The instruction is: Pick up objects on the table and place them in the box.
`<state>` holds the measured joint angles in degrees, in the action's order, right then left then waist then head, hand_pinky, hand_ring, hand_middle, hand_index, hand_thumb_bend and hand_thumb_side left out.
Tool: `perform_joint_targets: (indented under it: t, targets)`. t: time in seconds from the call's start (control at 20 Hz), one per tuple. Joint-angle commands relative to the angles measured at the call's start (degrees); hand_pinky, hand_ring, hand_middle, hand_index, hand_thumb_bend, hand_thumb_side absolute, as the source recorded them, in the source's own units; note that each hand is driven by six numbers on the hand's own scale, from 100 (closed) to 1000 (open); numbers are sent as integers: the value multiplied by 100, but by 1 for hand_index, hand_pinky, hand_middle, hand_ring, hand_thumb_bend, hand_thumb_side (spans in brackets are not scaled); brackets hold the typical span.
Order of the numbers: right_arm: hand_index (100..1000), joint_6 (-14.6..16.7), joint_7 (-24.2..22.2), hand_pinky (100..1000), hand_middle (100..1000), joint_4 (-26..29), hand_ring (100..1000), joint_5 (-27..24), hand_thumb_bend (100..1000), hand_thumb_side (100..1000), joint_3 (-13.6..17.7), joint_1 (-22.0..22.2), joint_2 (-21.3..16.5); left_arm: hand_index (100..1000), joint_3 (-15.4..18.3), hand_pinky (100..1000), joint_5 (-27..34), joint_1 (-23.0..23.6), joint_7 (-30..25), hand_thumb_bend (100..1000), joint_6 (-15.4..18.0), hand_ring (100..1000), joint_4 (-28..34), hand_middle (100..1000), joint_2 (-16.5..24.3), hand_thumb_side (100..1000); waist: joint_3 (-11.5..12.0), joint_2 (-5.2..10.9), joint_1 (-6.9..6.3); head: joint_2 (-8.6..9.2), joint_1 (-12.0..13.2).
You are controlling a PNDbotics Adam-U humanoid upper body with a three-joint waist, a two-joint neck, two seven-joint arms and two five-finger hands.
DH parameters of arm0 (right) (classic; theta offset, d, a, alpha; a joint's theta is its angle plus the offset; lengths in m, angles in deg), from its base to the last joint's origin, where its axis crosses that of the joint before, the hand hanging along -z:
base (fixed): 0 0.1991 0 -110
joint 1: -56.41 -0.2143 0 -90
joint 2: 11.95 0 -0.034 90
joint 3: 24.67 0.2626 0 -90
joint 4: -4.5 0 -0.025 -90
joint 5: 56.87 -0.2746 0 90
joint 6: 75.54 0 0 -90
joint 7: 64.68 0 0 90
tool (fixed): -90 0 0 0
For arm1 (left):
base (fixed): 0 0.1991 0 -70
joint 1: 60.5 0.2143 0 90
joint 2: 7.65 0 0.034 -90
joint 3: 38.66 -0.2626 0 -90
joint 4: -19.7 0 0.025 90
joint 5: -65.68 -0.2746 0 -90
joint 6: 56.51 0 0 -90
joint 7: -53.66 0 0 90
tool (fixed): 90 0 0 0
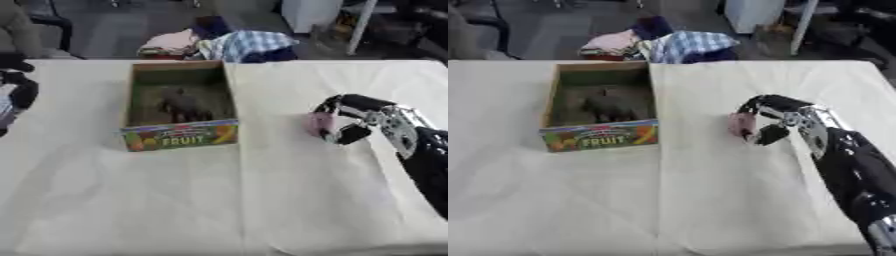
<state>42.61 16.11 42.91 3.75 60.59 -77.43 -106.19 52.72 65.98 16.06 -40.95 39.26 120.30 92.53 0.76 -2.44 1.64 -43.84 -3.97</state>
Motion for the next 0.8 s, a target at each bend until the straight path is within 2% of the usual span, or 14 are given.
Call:
perform_joint_targets:
  t: [0.05, 0.15, 0.35, 0.6, 0.8]
  targets:
    - [500, -67, 661, 624, 439, 8, 637, 199, 184, 112, 96, -90, -74, 809, 96, 881, -17, -14, 46, 566, 9, 620, 77, 666, 78, 621, 9, 71, -17, -28, -12]
    - [435, -68, 1008, 610, 384, 56, 615, 208, 170, 100, 99, -129, -68, 809, 112, 881, -16, 9, 60, 564, 9, 620, 81, 666, 78, 623, 18, 75, -14, -26, -5]
    - [410, 63, 1281, 605, 367, 391, 604, 0, 130, 100, 39, -335, -69, 808, 127, 882, 9, 75, 59, 560, 12, 619, 107, 665, 74, 629, 41, 87, -9, -19, 16]
    - [402, 118, 1067, 601, 363, 781, 594, -538, 119, 100, -18, -834, 84, 808, 82, 883, 79, 136, -19, 557, 21, 617, 162, 662, 14, 633, 136, 132, 11, -27, -23]
    - [407, 2, 841, 603, 367, 764, 593, -676, 100, 100, 23, -1212, 486, 808, -4, 884, 187, 87, -128, 558, 19, 616, 223, 660, -98, 632, 277, 145, 14, -18, -82]
